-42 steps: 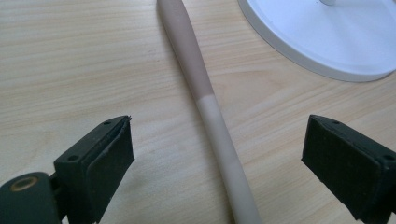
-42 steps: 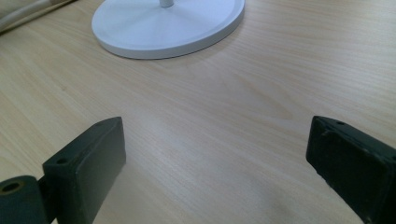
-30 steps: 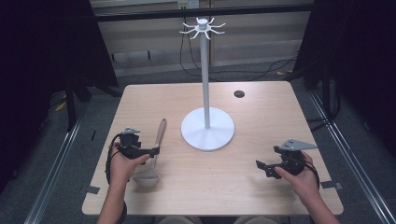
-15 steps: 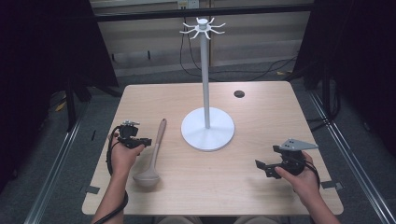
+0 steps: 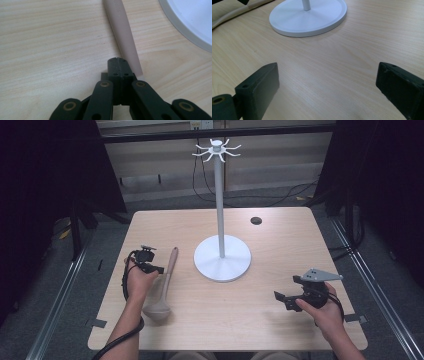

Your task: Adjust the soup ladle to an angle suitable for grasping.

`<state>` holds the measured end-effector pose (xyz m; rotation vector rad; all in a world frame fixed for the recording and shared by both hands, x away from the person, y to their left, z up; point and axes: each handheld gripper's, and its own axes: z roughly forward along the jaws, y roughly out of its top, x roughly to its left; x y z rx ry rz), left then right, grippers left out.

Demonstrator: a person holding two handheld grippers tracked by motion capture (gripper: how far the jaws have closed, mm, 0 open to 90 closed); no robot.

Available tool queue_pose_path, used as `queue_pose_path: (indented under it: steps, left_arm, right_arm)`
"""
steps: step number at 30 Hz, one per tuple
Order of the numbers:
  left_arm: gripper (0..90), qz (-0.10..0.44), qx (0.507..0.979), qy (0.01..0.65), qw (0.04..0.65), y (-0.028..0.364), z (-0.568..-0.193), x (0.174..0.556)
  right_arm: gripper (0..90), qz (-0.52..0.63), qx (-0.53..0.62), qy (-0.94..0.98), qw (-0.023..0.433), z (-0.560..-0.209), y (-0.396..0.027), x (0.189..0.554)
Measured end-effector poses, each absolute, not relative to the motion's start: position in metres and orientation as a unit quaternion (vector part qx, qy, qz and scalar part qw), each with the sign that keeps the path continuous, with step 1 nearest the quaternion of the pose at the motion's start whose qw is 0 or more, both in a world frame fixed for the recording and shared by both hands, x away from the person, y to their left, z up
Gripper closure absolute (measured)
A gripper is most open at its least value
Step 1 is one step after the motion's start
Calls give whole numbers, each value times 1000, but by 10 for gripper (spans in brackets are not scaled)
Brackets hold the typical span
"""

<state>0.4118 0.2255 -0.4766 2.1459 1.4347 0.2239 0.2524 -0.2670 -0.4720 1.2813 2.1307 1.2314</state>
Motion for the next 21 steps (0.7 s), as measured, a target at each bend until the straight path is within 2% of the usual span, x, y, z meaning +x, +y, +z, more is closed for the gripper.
queue_pose_path:
  steps: [14,21]
  left_arm:
    - [900,82,803,529,263,215,-485,423]
    - [900,76,796,531,281,215,-487,421]
  right_arm:
    - [44,441,453,752,186,-471,-268,251]
    - [44,440,454,753,182,-472,-266,251]
